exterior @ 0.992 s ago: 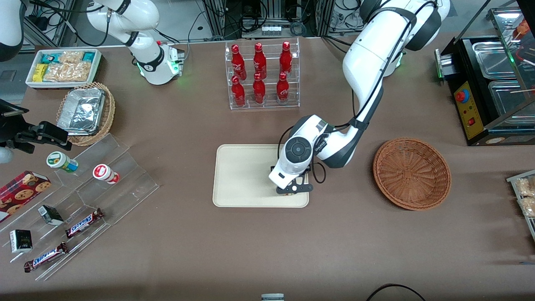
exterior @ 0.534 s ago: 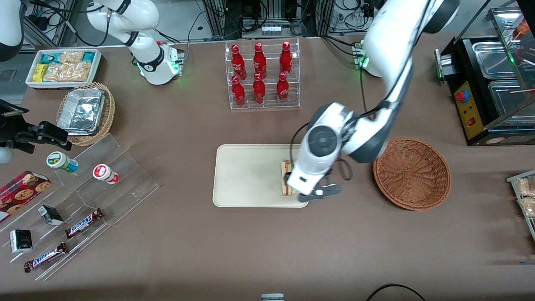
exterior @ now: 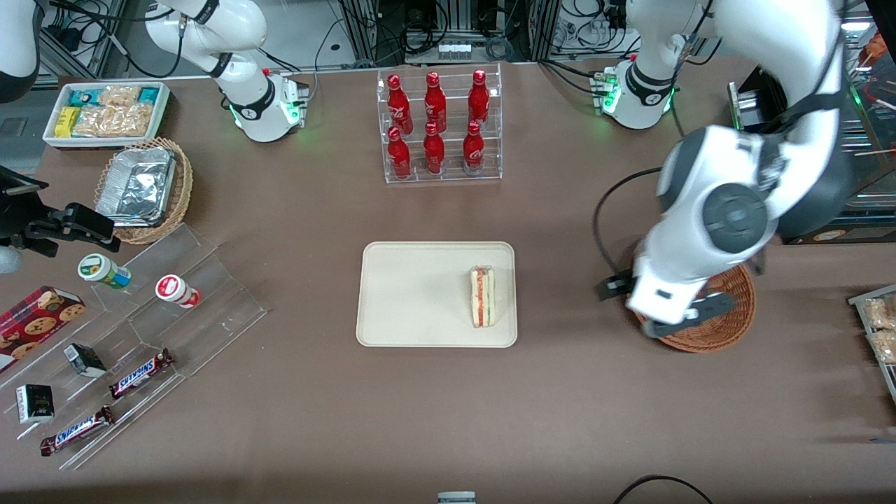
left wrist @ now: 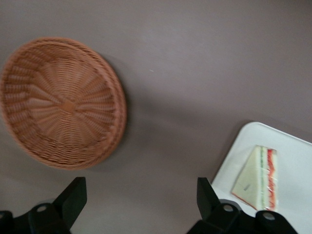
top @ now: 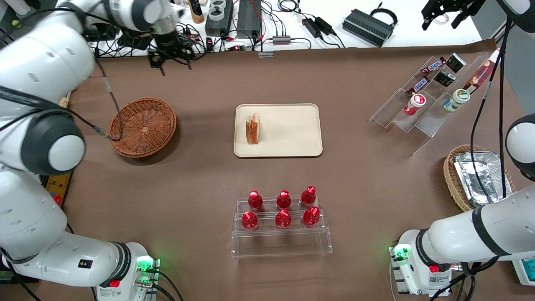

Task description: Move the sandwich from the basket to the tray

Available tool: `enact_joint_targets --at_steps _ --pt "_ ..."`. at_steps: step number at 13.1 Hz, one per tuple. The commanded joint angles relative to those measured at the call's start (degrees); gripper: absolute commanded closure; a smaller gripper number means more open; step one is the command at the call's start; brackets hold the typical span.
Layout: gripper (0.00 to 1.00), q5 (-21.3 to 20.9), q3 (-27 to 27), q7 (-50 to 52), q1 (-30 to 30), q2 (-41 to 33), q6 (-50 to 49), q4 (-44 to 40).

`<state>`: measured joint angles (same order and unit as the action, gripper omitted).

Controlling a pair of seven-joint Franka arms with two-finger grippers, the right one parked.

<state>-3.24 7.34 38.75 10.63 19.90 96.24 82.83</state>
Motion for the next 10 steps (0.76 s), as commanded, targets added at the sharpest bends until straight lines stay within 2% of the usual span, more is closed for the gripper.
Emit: enact_joint_targets --at_steps 1,3,6,10 --pt "0.0 -0.3 0.8 -6.9 -5.2 -10.4 -0.3 9.8" --pt "0.0 0.1 1.0 -14.1 -8.5 -15.2 -0.8 13.9" --pt "0.0 -0.1 -1.2 -21.9 -8.5 -19.7 -6.8 13.3" --pt "0.0 0.2 -3.7 -30.9 -7.6 -24.3 -8.2 11.1"
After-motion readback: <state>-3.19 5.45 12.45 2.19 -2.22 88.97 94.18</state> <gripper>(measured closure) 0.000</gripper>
